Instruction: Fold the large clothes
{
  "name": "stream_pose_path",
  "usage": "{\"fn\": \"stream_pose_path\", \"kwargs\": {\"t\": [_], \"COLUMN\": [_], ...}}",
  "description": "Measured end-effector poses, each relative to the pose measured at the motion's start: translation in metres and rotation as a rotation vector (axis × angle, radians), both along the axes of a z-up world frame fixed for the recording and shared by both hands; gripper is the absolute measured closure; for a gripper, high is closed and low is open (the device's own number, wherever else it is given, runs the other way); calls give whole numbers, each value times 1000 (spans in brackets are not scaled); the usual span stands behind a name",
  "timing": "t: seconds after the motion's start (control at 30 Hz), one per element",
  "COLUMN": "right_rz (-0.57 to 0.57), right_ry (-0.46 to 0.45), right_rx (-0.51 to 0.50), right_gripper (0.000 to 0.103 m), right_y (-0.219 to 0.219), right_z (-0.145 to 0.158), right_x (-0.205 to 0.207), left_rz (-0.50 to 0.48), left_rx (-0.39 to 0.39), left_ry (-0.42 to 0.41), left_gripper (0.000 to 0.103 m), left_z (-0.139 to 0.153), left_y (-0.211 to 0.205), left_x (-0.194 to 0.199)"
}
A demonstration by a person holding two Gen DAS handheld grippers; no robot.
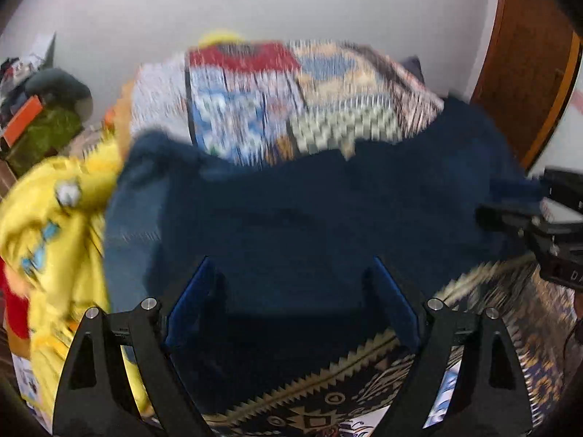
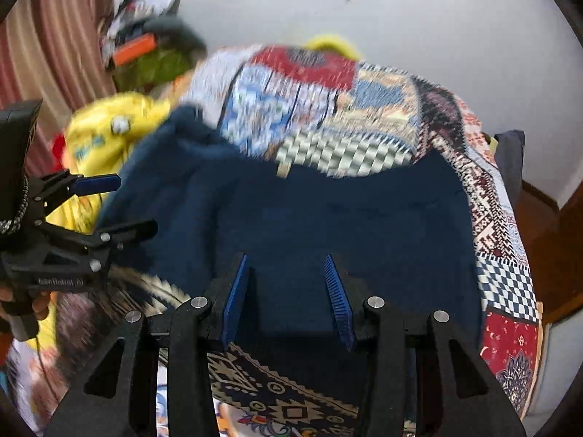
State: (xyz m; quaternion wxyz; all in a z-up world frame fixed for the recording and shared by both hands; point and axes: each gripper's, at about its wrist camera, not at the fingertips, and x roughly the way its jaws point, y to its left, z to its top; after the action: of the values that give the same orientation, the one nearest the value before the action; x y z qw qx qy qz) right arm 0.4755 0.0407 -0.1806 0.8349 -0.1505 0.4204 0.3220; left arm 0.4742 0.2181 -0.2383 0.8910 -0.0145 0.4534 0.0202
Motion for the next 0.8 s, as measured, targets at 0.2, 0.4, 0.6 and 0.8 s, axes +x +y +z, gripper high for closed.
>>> {"fn": "stream_pose_path", "kwargs": {"t": [0.2,0.4,0.6,0.8], "right_rz": [-70,-159,-226,-310], "right_ry": [-73,-85,-150,-41], "right_rx": [-75,-87,-177,-137], "right_gripper": [53,53,51,47], "right_y": [-25,-71,-91,-131], "right_z": [-23,-23,-20,-11], "right_x": [13,35,20,17], "left_rz": [60,144,236,329], "left_rx": [-1,88,34,-30], "left_ry": [5,30,34,16], "left_gripper": [14,14,13,13], "left_z": [-35,-51,-57,-43], "left_y": [25,51,72,86], "left_x": [-16,-55,-91,-127]}}
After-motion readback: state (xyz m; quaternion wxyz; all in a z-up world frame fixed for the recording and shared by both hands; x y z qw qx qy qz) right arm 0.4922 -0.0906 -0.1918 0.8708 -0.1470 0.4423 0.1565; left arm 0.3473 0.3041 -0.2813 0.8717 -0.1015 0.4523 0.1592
